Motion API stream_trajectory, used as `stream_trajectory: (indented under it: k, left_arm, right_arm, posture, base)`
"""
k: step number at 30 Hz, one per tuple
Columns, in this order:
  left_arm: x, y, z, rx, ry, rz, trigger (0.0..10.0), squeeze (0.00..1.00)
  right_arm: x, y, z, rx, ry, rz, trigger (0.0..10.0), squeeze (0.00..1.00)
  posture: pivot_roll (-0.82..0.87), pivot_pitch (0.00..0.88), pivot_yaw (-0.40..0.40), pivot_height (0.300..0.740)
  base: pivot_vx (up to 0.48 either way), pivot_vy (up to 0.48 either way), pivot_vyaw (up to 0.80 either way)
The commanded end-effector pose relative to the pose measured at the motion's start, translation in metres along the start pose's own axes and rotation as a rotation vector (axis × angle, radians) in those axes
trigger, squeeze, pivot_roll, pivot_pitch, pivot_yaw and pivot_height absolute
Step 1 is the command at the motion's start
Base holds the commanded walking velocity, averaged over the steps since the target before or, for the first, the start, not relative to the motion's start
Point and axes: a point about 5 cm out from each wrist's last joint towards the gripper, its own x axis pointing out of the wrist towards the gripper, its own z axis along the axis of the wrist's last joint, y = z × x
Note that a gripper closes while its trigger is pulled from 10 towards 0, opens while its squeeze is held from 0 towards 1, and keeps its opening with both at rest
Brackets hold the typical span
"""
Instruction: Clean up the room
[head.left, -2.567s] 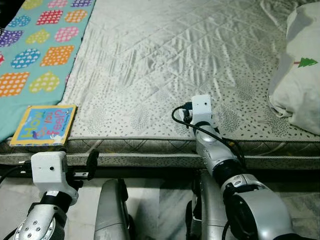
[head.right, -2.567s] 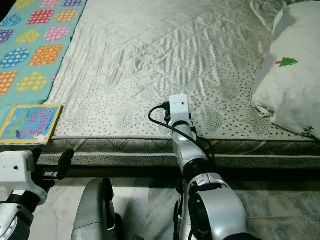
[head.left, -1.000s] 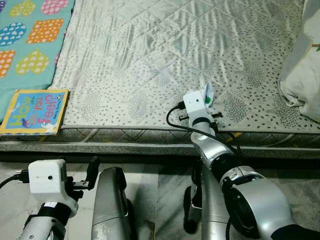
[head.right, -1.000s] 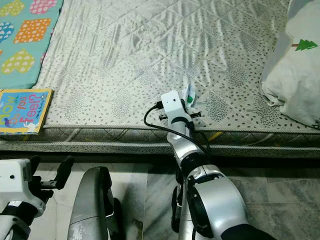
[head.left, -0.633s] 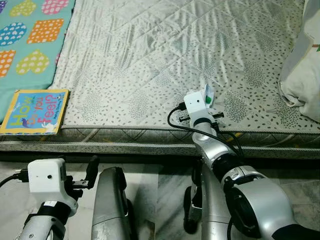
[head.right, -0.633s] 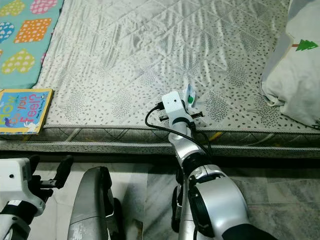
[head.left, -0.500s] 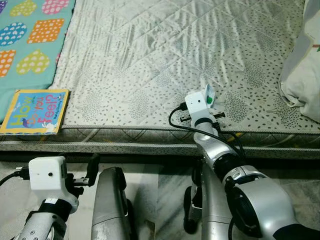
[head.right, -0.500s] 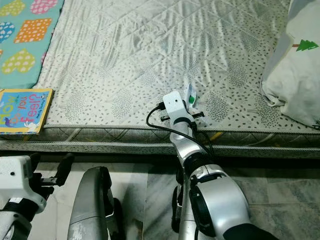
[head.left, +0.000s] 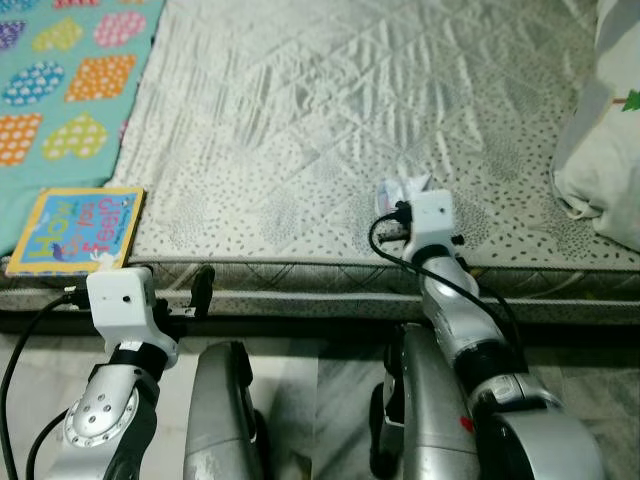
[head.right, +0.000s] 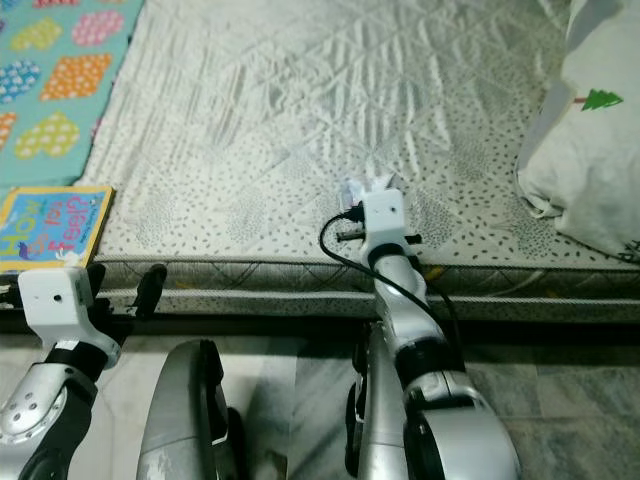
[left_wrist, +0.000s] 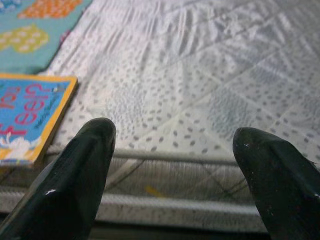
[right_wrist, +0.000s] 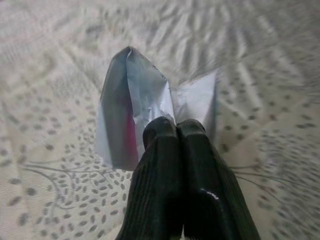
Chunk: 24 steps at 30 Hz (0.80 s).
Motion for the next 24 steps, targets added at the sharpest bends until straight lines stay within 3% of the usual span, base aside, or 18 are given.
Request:
stream_trajectory:
  k: [1,2,11,24]
  left_arm:
    - [-0.001,0.003,-0.005,0.013,0.009,0.011,10.0,0.0]
    - [0.003,0.003,-0.009,0.011,0.005,0.009,10.0,0.0]
    - [0.021,0.005,-0.017,0.007,-0.033,0.016,10.0,0.0]
    - [0.041,-0.001,-0.023,0.007,-0.078,-0.016,10.0,0.0]
  right_arm:
    - [-0.004,0.008,0.004,0.037,-0.023,0.031,6.6,0.0]
    - [-0.014,0.01,0.003,0.074,-0.035,0.037,10.0,0.0]
    - [-0.046,0.014,0.013,0.192,-0.071,0.05,10.0,0.0]
    - [-0.041,0.013,0.03,0.186,-0.097,0.102,10.0,0.0]
  posture:
    - [-0.03,0.104,0.086,0.544]
    - [-0.05,0.075,0.089,0.544]
    - [-0.1,0.0,0.093,0.544]
    - [-0.12,0.0,0.109,0.628]
  base:
    - [0.0,0.0,0.0]
    - [0.0,0.0,0.0]
    - [0.0,0.0,0.0]
    - [0.0,0.0,0.0]
